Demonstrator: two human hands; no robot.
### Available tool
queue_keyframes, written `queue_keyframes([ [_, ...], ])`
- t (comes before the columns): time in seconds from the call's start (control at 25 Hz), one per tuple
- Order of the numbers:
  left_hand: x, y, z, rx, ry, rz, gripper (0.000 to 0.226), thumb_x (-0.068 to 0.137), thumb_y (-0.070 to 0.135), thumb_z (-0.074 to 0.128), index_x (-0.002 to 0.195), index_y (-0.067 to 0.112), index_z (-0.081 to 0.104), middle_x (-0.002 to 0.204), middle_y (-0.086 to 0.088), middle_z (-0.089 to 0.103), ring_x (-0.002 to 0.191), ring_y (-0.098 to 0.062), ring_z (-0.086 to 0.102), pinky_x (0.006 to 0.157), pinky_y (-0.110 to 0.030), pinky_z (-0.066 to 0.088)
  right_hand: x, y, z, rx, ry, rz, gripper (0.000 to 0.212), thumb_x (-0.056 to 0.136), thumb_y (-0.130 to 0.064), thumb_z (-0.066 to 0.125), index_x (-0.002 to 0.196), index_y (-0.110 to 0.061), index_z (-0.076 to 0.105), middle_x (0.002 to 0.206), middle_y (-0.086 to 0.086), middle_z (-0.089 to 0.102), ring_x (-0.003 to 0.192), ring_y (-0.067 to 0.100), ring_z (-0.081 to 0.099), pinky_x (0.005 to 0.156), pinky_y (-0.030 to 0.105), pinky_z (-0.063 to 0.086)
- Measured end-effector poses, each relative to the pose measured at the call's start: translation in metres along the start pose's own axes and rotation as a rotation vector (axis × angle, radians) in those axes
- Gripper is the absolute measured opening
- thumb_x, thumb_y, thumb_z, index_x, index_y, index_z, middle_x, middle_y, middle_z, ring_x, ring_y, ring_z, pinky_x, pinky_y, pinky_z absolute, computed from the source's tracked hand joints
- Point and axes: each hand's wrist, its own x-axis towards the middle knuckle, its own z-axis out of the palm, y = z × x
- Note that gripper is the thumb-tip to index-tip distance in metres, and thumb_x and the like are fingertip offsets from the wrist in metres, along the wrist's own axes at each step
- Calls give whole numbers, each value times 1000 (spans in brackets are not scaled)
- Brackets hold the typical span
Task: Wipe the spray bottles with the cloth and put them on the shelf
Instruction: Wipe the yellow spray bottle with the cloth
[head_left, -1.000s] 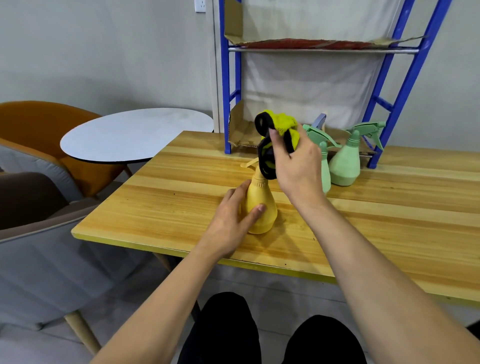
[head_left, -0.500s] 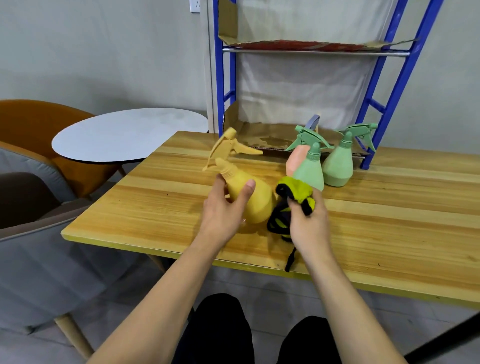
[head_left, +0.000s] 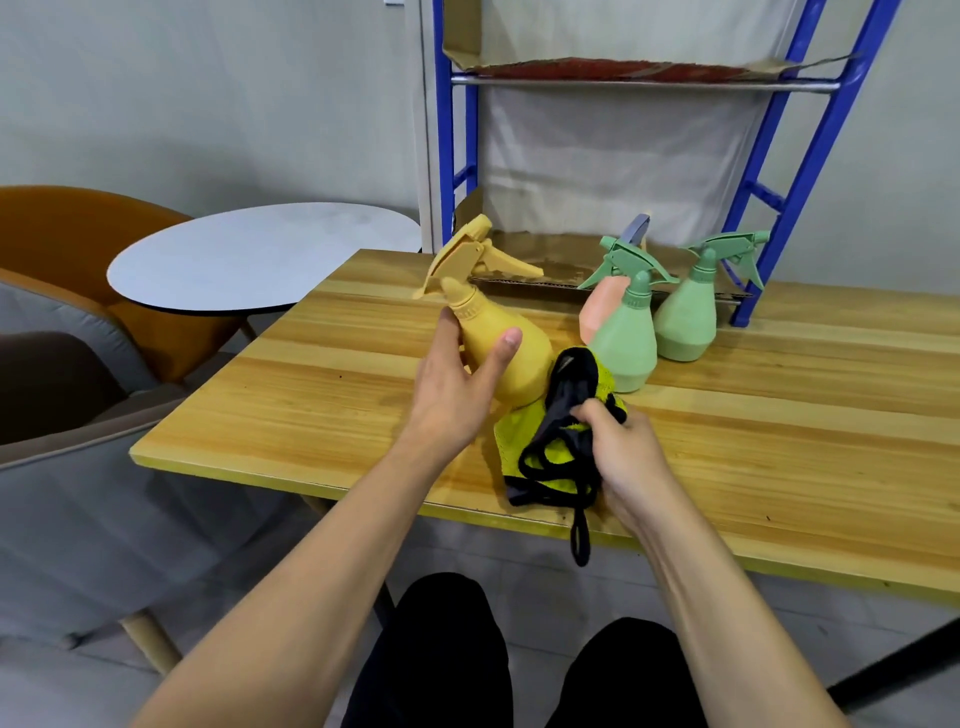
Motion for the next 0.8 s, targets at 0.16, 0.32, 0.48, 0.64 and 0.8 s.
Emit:
queue_keyframes([
  [0.16, 13, -5, 1, 133, -63, 16, 66, 93, 63, 61, 145, 26, 43, 131, 3, 63, 121, -18, 57, 97, -36, 49, -17, -32, -4, -251, -19, -254, 24, 93, -14, 63, 86, -36, 67, 76, -20, 70, 85, 12, 65, 74, 25, 48],
  [0.32, 26, -13, 4, 234, -40, -8, 66, 89, 58, 70, 142, 25, 48, 133, -3, 63, 120, -19, 54, 90, -35, 45, -16, -25, -9, -856, 84, -454, 54, 80, -21, 77, 123, -34, 48, 112, -4, 61, 104, 21, 54, 82, 34, 41],
  [0.48, 35, -16, 18, 315, -52, -32, 74, 86, 60, 73, 144, 23, 48, 138, -8, 61, 130, -28, 53, 99, -45, 49, -17, 9, -19, -1155, -74, -421, 79, 74, -48, 79, 142, -32, 42, 143, -1, 49, 132, 26, 41, 107, 40, 36],
  [0.64, 45, -17, 38, 333, -72, -59, 74, 86, 59, 73, 143, 19, 47, 140, -10, 60, 133, -30, 52, 101, -46, 49, -20, -5, -40, -814, -267, -256, 79, 84, -59, 69, 152, -44, 33, 155, -12, 32, 144, 9, 29, 118, 35, 29],
  [0.8, 55, -14, 48, 312, -146, -144, 77, 88, 60, 70, 146, 18, 42, 144, -11, 54, 135, -32, 49, 101, -47, 47, -2, -6, -46, -827, 239, -344, 35, 100, -45, 51, 125, -25, 66, 113, 2, 56, 112, 29, 60, 96, 39, 47],
])
